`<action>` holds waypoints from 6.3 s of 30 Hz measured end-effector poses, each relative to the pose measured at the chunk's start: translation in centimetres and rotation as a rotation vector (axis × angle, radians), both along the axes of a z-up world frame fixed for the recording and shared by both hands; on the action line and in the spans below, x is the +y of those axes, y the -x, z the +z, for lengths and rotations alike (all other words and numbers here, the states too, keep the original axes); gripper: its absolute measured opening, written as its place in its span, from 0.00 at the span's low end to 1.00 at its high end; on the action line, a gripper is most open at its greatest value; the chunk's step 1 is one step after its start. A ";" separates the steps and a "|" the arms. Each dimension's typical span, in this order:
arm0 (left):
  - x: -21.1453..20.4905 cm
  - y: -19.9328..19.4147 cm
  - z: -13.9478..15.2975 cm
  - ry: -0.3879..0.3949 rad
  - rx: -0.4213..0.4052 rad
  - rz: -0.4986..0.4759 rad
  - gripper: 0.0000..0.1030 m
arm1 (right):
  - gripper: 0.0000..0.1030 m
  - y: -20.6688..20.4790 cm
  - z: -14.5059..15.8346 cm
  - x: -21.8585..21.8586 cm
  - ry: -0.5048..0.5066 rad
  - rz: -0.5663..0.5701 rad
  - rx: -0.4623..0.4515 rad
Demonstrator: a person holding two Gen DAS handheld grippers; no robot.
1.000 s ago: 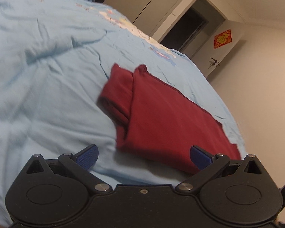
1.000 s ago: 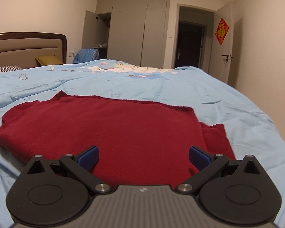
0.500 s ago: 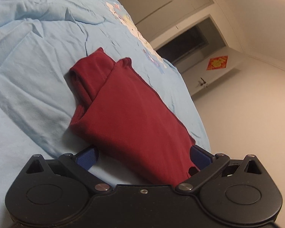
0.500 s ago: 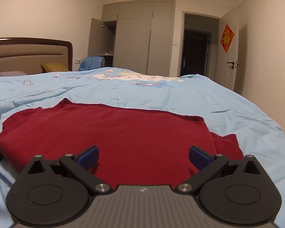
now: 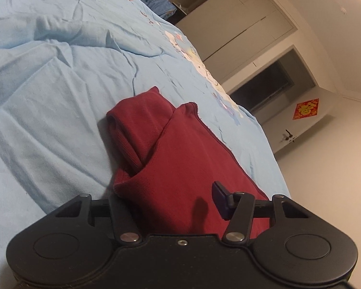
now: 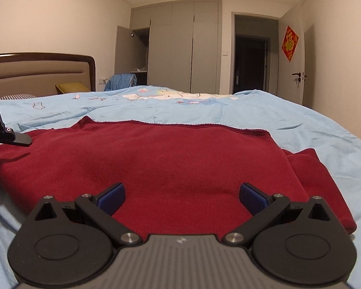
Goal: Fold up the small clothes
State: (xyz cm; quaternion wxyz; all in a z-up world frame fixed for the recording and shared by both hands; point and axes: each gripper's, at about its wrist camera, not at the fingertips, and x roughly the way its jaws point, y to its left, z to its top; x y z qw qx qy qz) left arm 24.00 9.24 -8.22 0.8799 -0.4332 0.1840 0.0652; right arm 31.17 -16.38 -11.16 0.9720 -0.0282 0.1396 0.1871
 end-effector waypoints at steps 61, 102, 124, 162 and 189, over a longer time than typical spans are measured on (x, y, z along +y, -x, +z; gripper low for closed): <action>-24.9 -6.1 8.3 -0.848 -0.197 -0.925 0.61 | 1.00 9.0 0.9 -17.3 -0.245 -0.724 -0.033; -23.7 -1.8 6.4 -0.949 -0.231 -0.895 0.44 | 0.05 1.1 5.2 -12.4 0.094 0.035 0.091; -23.3 -1.7 5.2 -0.908 -0.217 -0.930 0.14 | 0.02 4.3 5.5 -15.8 -0.044 0.000 0.130; -23.7 -2.3 4.2 -0.914 -0.211 -0.919 0.07 | 0.23 -4.2 4.1 -14.3 -0.348 -0.093 0.329; -26.7 -3.8 3.9 -0.902 -0.222 -1.012 0.08 | 0.04 -2.3 3.2 -16.3 -0.316 -0.253 0.247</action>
